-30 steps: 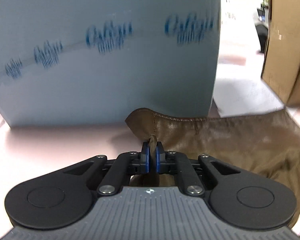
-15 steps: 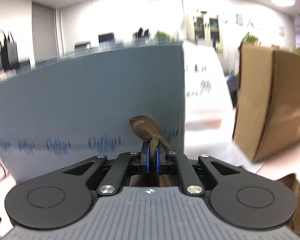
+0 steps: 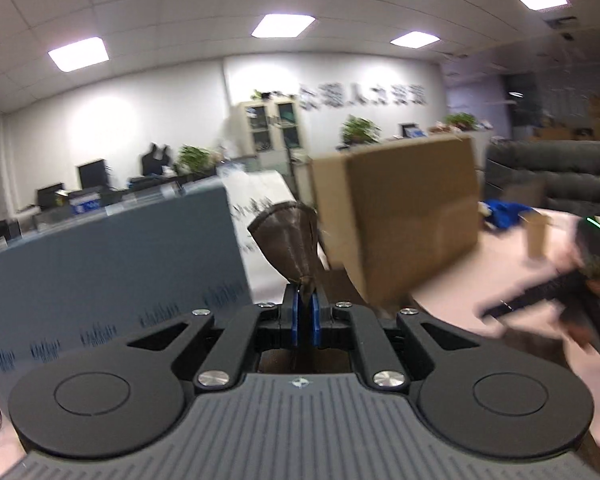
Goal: Fold clothes
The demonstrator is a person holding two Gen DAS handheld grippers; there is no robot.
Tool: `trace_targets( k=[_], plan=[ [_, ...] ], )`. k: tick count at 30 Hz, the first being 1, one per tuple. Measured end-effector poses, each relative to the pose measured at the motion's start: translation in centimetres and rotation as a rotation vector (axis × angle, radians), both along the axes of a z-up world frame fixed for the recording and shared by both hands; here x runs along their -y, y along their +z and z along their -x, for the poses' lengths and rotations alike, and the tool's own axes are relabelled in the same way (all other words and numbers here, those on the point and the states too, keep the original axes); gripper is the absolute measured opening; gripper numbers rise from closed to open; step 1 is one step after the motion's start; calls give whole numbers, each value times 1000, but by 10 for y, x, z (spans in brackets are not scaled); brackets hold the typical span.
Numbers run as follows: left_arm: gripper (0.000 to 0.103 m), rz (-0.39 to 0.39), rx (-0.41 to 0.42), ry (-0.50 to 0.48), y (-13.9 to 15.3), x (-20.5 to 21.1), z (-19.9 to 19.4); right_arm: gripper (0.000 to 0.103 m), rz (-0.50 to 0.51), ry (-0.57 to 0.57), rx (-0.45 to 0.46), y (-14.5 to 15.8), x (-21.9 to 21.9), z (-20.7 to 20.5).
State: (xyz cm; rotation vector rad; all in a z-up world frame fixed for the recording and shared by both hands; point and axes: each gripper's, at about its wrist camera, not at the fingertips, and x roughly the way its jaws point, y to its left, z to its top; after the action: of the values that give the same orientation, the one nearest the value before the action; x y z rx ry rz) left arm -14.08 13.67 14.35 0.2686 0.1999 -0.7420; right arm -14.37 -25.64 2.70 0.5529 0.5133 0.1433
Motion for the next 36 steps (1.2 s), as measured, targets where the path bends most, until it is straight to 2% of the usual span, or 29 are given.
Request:
trace_targets(
  k=[1,5,8,13,15,16,17,18,19,20,21,24,25,26,27,28,29,32,34,36],
  plan=[
    [6,-9,-16,-23,-9,0,4,98,18,-2,3,-2,-2,-1],
    [6,-128,-89,-121,-58,-3,44,98,64,-38,26,-6,1,-2],
    [7,-125,-145,-142,-81,-9,55,98,70,-67,39,-8,4,-4],
    [11,-140,-192,-96,-98,-22,56,97,231,-73,61,-6,-3,-1],
    [18,-144,-209,-58,-98,-25,52,96,236,-49,57,-7,-3,0],
    [26,-147,-215,-34,-94,-29,50,95,230,-43,56,-7,-2,1],
    [44,-151,-218,-7,-95,-33,48,95,231,-41,58,-5,-2,5],
    [56,-137,-213,20,-92,-41,47,95,248,-58,50,-3,-3,10],
    [76,-121,-208,46,-88,-50,45,95,274,-89,29,-1,-4,14],
    [80,-106,-203,73,-85,-58,44,95,300,-119,7,1,-5,19],
    [80,-67,-191,97,-80,-68,45,95,300,-143,-8,2,-3,26],
    [81,69,-168,203,-55,-102,49,96,166,-137,-8,-2,9,53],
    [83,101,-162,213,-50,-105,50,96,103,-113,4,-4,12,62],
    [85,167,-145,211,-36,-105,52,96,59,-101,13,-4,13,71],
    [85,183,-127,191,-28,-98,53,96,35,-102,19,-4,11,78],
    [87,180,-115,179,-25,-91,54,96,25,-96,30,-2,6,85],
    [87,147,-89,161,-20,-67,53,96,28,-77,50,1,-4,93],
    [87,48,-58,201,-28,5,40,96,-12,-36,77,8,-28,108],
    [87,54,-67,209,-39,39,29,96,-74,-48,77,10,-38,117],
    [87,77,-157,196,-53,73,8,96,-145,-81,77,8,-46,124]
  ],
)
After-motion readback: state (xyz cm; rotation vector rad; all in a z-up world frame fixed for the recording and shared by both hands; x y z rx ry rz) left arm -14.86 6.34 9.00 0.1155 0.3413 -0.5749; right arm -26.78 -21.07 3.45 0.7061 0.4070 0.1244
